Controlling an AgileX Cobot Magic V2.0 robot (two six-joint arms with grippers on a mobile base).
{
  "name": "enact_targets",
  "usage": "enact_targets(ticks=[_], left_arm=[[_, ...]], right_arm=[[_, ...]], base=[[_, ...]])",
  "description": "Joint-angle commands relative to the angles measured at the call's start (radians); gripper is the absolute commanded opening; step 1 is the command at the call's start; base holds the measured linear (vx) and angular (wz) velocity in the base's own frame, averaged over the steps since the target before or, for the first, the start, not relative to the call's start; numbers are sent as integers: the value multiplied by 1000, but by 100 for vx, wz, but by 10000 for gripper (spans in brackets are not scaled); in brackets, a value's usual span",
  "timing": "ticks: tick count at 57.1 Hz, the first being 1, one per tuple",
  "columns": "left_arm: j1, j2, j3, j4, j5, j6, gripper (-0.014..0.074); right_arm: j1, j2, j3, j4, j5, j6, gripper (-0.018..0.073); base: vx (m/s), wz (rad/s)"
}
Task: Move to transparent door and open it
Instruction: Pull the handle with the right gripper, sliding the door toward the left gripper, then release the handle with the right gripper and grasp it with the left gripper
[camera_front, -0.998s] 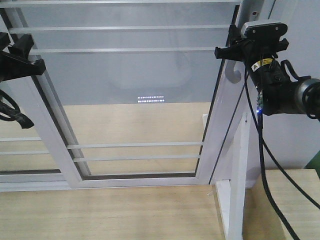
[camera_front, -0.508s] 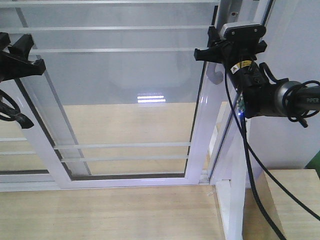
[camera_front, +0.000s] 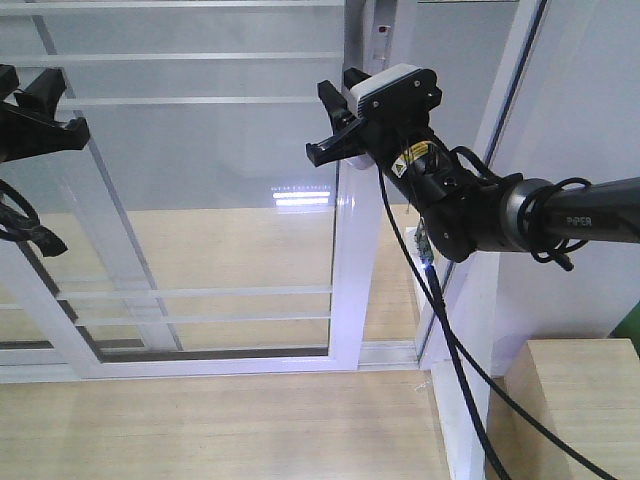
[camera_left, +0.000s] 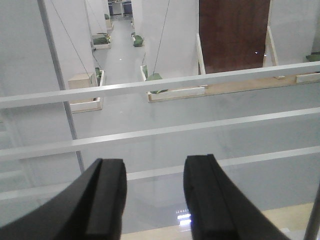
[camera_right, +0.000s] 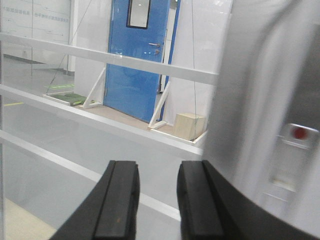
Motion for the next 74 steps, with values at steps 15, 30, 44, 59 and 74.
enact_targets(ticks=[15, 30, 44, 59, 74], left_arm=[[-8, 21, -34, -3, -80, -10, 418], [-77, 79, -34, 115, -115, -11, 418], [-145, 187, -43, 128, -292, -54, 418], [-155, 346, -204, 130, -299, -127, 418], [-156, 477, -369, 129, -274, -142, 418]], right_arm=[[-15, -206, 52, 229, -24, -63, 281], [-15, -352, 156, 282, 119, -282, 164], [-15, -428, 226, 321, 136, -299, 116], [-15, -436, 232, 340, 142, -299, 115], [-15, -436, 232, 340, 143, -300, 116]], base=[[0, 0], [0, 0], [0, 0], [0, 0], [0, 0]])
